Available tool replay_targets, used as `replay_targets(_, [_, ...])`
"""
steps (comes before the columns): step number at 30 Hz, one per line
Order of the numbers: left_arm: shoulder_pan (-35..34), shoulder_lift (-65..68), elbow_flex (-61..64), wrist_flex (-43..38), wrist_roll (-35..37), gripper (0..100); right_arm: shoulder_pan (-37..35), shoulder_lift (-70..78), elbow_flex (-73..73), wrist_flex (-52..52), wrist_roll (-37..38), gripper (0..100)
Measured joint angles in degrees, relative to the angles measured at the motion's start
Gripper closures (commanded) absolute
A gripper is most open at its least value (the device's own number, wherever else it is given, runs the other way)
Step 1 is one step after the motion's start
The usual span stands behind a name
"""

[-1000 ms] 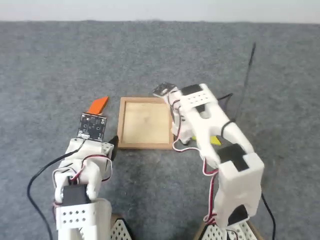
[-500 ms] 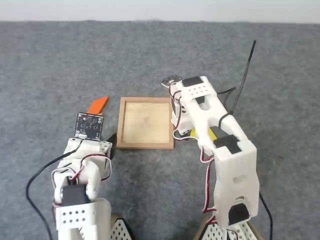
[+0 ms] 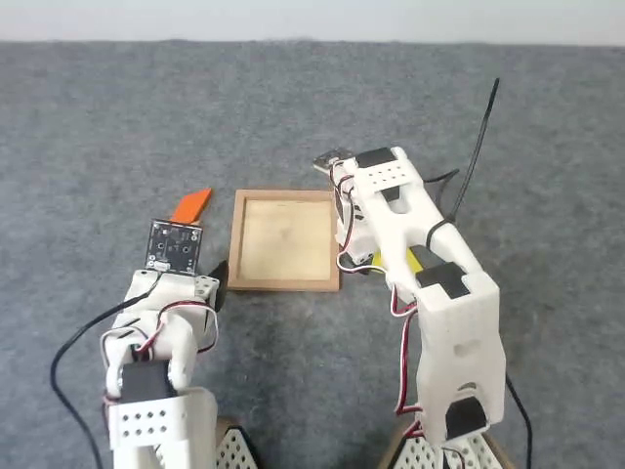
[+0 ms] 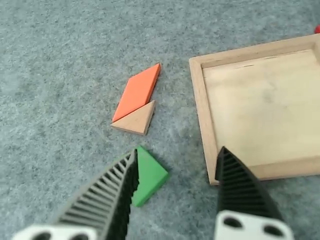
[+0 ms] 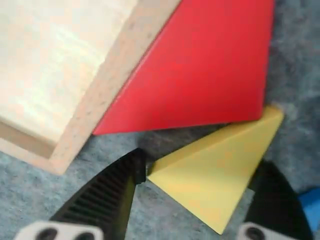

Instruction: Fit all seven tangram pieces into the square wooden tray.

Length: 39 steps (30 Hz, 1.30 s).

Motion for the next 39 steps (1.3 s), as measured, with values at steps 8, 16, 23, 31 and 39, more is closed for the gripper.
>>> replay_targets(8, [0.0,0.0,0.0,0.0,0.0,76,1.8,-0.1,-1.0,-0.4,-0.2,74.5])
replay_targets(16, [0.0,0.0,0.0,0.0,0.0,76,1.6,0.0,-0.8,1.6,3.2,56.2])
replay_targets(23, [0.0,0.0,0.0,0.0,0.0,76,-1.0,0.3,-0.6,5.3,6.2,54.5])
replay_targets(31, [0.0,0.0,0.0,0.0,0.0,76,-0.8,2.7,-1.7,6.0,6.9,66.3])
replay_targets(39, [0.0,0.0,0.0,0.0,0.0,76,0.4,2.0,-2.5,5.8,7.4,72.7])
